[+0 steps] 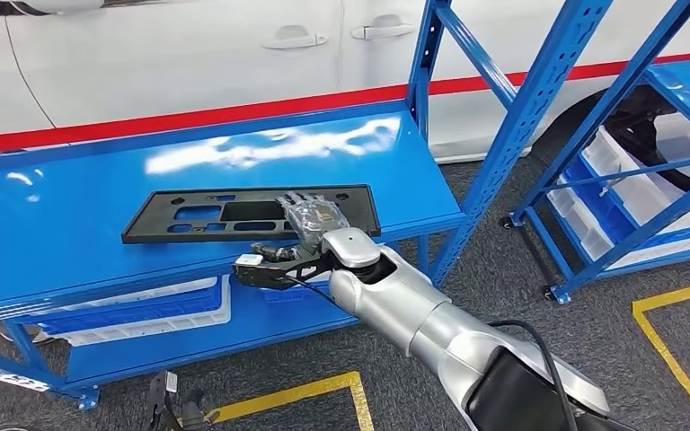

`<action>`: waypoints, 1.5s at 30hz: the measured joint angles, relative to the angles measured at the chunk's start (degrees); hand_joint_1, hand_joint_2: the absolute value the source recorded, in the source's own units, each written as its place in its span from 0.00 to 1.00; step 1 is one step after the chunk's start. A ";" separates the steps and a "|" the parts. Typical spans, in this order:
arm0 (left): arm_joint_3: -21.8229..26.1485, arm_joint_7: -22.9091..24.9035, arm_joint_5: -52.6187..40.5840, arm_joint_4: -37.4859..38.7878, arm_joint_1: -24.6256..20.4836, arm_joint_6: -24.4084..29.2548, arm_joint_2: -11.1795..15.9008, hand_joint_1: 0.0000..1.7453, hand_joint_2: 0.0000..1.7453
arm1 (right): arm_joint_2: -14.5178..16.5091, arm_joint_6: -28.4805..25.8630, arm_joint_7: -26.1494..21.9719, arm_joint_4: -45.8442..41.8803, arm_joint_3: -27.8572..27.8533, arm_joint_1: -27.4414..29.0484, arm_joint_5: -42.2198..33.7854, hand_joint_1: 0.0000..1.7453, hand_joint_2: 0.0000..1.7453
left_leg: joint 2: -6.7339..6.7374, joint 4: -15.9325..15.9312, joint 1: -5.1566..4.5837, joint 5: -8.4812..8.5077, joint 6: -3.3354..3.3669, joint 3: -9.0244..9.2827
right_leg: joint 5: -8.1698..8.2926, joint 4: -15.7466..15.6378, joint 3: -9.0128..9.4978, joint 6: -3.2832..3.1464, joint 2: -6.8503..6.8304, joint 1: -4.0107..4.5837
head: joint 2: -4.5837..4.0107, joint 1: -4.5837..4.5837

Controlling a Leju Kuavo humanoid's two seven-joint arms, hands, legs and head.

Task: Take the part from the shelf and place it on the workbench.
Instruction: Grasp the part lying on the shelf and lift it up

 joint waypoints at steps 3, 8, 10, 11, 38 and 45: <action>0.00 -0.09 0.04 -0.01 -0.09 0.01 0.24 0.00 0.00 | 0.23 0.37 -0.13 0.00 0.00 0.08 -0.11 0.00 0.00 | -0.20 7.14 0.11 -4.50 -0.87 -2.98 | 1.06 -1.62 0.50 0.42 -0.13 -0.72 | 0.00 -0.03; 0.00 -0.13 0.18 -0.01 0.04 0.03 0.77 0.00 0.00 | 0.32 1.01 -0.40 0.02 0.00 1.17 -0.40 0.00 0.00 | -0.06 7.77 1.24 -3.31 -2.91 -2.52 | 0.29 0.28 -0.58 2.06 -0.05 -1.55 | 0.00 -0.04; 0.01 -0.21 0.19 -0.01 -0.04 0.05 0.77 0.00 0.00 | 0.33 1.05 -0.53 0.04 0.00 1.23 -0.47 0.00 0.00 | -0.25 1.99 1.29 -1.58 -3.07 0.60 | -0.62 2.11 -1.43 3.31 0.07 -1.80 | 0.01 -0.07; 0.01 -0.24 0.19 -0.01 -0.03 0.07 0.77 0.00 0.00 | 0.32 1.10 -0.54 0.05 0.00 1.33 -0.50 0.00 0.00 | -0.37 0.97 1.18 -1.64 -2.63 1.10 | -0.92 2.82 -1.84 3.74 0.13 -1.75 | 0.01 -0.06; -0.01 -0.29 -0.91 -0.01 0.07 -0.52 0.90 0.00 0.00 | -6.07 0.96 3.92 2.01 -0.17 1.87 -0.36 0.00 0.00 | -0.26 12.41 0.47 -6.10 -1.12 -4.45 | 0.95 0.37 -1.51 2.49 0.28 -1.40 | 0.00 0.09; -0.24 -0.06 -1.28 0.02 -0.02 -0.61 1.07 0.00 0.00 | -6.74 0.77 4.18 2.29 -0.26 1.81 -0.28 0.00 0.00 | -0.37 -0.27 0.18 -1.24 0.38 1.76 | -0.02 2.37 -2.42 3.99 0.53 -1.11 | 0.01 0.14</action>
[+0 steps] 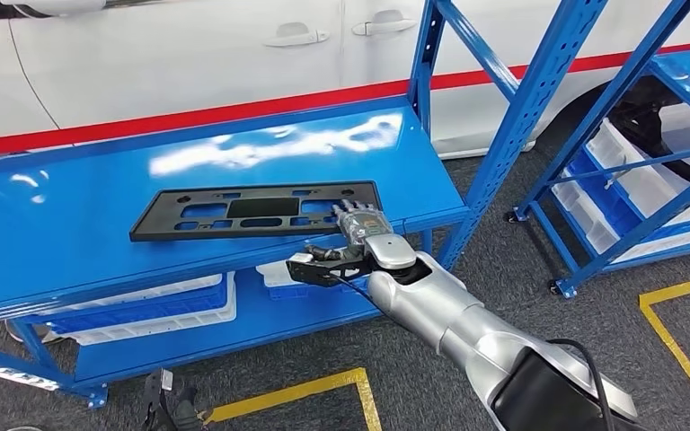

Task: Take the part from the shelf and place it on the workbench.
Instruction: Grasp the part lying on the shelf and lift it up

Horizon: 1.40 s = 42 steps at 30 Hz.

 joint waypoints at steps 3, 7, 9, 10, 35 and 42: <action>-0.10 0.28 -0.36 0.00 -0.11 -0.15 -0.03 0.00 0.00 | -0.78 -0.35 -0.04 0.15 -0.36 0.00 0.05 0.00 0.50 | 0.11 -0.65 0.37 0.52 0.89 0.12 | -2.56 3.47 -1.44 1.01 0.00 -0.29 | -0.01 0.05; -0.16 0.72 -0.65 0.00 -0.11 -0.37 0.00 0.00 0.00 | -1.68 -0.79 -0.45 0.40 -0.57 0.40 0.78 0.00 1.00 | 0.16 -0.72 0.43 0.64 1.08 -0.06 | -7.32 15.02 -6.83 2.19 -0.11 -1.24 | -0.01 0.08; -0.20 0.83 -0.75 0.00 -0.12 -0.54 0.00 0.00 0.00 | -2.06 -1.04 -0.60 0.47 -0.62 0.45 0.91 0.00 1.00 | 0.07 -0.71 0.49 0.62 1.05 0.06 | -4.43 11.81 -5.29 2.22 -0.13 -1.54 | -0.01 0.08; -0.24 0.87 -0.81 0.00 -0.13 -0.63 0.00 0.00 0.00 | -2.23 -1.24 -0.66 0.48 -0.68 0.41 0.88 0.00 1.00 | 0.01 -0.72 0.53 0.60 1.01 0.16 | -2.31 7.67 -3.34 2.05 -0.14 -1.59 | -0.01 0.08; -1.62 1.74 -1.61 0.00 -0.37 -1.18 0.06 0.00 0.00 | -5.11 -4.09 -1.86 0.50 -0.94 -0.40 3.95 1.00 1.00 | 0.02 -2.33 0.61 1.57 -0.62 0.88 | 0.71 -1.74 0.96 1.20 0.09 -0.55 | -0.01 0.13; -1.62 1.69 -1.40 0.00 -0.37 -1.47 0.06 0.00 0.00 | -5.60 -4.52 -2.16 0.50 -0.94 -0.44 4.51 1.00 1.00 | 0.02 -2.30 0.57 1.56 -0.61 0.91 | 0.72 -1.83 1.06 1.21 0.07 -0.59 | -0.01 0.13</action>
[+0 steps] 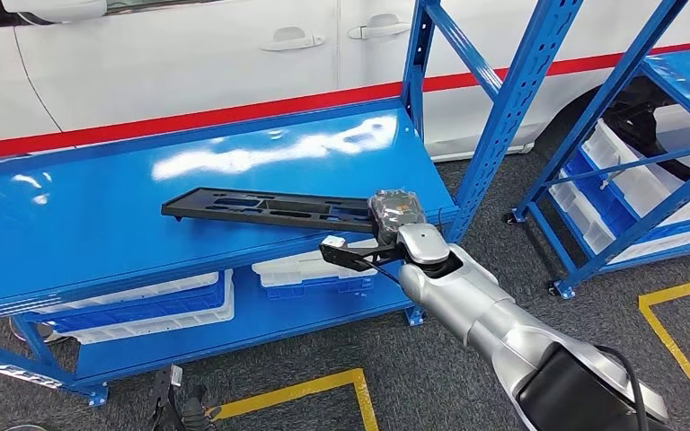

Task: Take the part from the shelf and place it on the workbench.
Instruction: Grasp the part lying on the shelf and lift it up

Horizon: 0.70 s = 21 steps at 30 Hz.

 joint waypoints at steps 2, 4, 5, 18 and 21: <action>0.00 -0.02 0.16 0.00 0.01 -0.17 0.00 0.00 0.00 | -0.25 -0.25 -0.32 -0.01 -0.01 0.03 0.12 1.00 1.00 | 0.00 0.00 -0.01 0.00 0.00 0.00 | 0.00 -0.01 0.01 0.00 -0.01 -0.01 | 0.00 0.00; 0.00 -0.02 0.39 0.00 0.01 -0.28 0.00 0.00 0.00 | -0.46 -0.37 -0.53 -0.02 -0.02 0.05 0.22 1.00 1.00 | 0.00 0.01 -0.02 0.00 0.00 -0.01 | 0.00 -0.01 0.01 0.01 -0.03 -0.02 | 0.00 0.00; 0.00 -0.04 0.49 0.00 0.01 -0.30 0.00 0.00 0.00 | -0.56 -0.42 -0.63 -0.02 -0.02 0.06 0.30 1.00 1.00 | 0.00 0.01 -0.02 0.00 0.00 -0.01 | 0.01 -0.02 0.01 0.01 -0.03 -0.02 | 0.00 0.00; 0.14 -4.46 2.51 0.00 0.19 -1.09 0.00 0.00 0.00 | -0.72 -13.01 -5.23 -3.63 -0.02 0.20 4.85 1.00 1.00 | -0.01 0.02 -0.01 0.03 -0.01 -0.36 | 0.15 0.04 -0.35 -0.07 -0.06 -0.01 | 0.00 0.00; 0.15 -4.57 2.68 0.00 0.25 -0.85 0.00 0.00 0.00 | -0.89 -14.46 -5.72 -7.72 -0.08 -1.55 5.65 1.00 1.00 | 0.00 0.03 -0.01 0.07 -0.04 -0.57 | 0.17 0.08 -0.61 -0.08 -0.03 0.00 | 0.00 0.00</action>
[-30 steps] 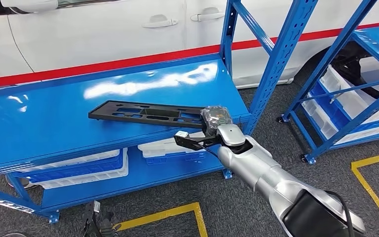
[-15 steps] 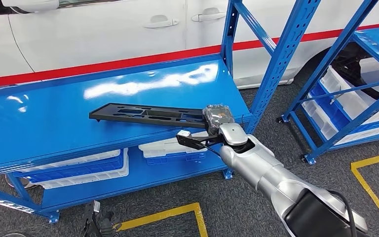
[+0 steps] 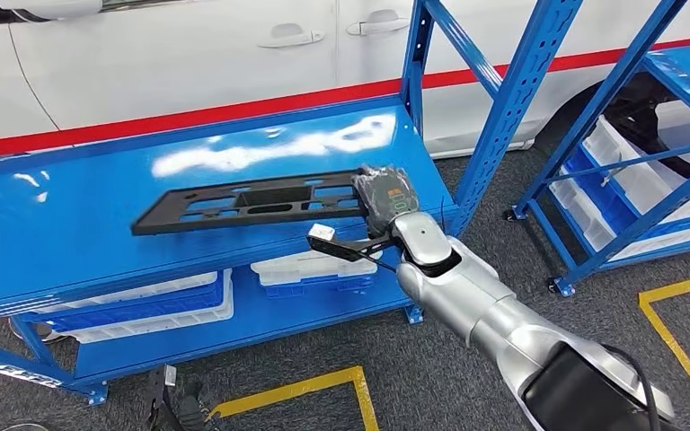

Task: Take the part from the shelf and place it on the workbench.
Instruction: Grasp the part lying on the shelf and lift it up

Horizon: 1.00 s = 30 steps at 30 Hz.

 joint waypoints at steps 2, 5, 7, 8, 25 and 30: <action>0.00 -0.10 0.03 0.00 0.04 0.08 0.00 0.00 0.00 | -0.42 0.80 0.02 -3.82 -0.39 -1.78 0.01 1.00 1.00 | -0.01 0.01 0.00 0.02 -0.01 -0.09 | 0.00 0.00 -0.11 0.00 0.00 0.00 | 0.00 0.00; 0.00 -0.20 0.02 0.00 0.08 0.09 0.00 0.00 0.00 | -1.23 1.82 0.07 -9.09 -1.76 -4.20 -0.07 1.00 1.00 | -0.02 0.01 0.00 0.02 -0.03 -0.15 | -0.01 0.00 -0.17 -0.01 -0.01 0.01 | 0.00 0.00; 0.00 -0.32 -0.07 0.00 0.08 0.09 0.00 0.00 0.00 | -1.85 1.89 0.10 -11.82 -2.86 -5.08 -0.27 1.00 1.00 | -0.03 0.01 0.00 0.02 -0.03 -0.17 | -0.01 0.00 -0.18 -0.01 -0.01 0.00 | 0.00 0.00; 0.00 -0.38 -0.13 0.00 0.08 0.09 0.00 0.00 0.00 | -2.22 1.97 0.11 -13.00 -3.45 -5.39 -0.41 1.00 1.00 | -0.03 0.01 0.00 0.02 -0.03 -0.19 | -0.01 0.00 -0.19 -0.01 -0.01 0.00 | 0.00 0.00; 0.00 -2.94 -0.54 0.00 -0.02 -0.73 0.00 0.00 1.00 | -7.74 1.06 -1.18 -20.67 -8.82 -6.74 -1.70 1.00 1.00 | -0.01 0.05 0.00 0.02 -0.03 -0.25 | 0.03 0.00 -0.26 0.01 -0.01 -0.01 | 0.00 0.00; 0.00 -3.87 -0.69 -0.01 -0.09 -1.45 0.00 0.00 1.00 | -8.35 4.64 -1.64 -23.62 -8.89 -8.84 -2.27 1.00 1.00 | 0.00 0.04 0.01 0.02 -0.03 -0.27 | 0.03 0.00 -0.28 0.01 -0.01 0.00 | 0.00 0.00</action>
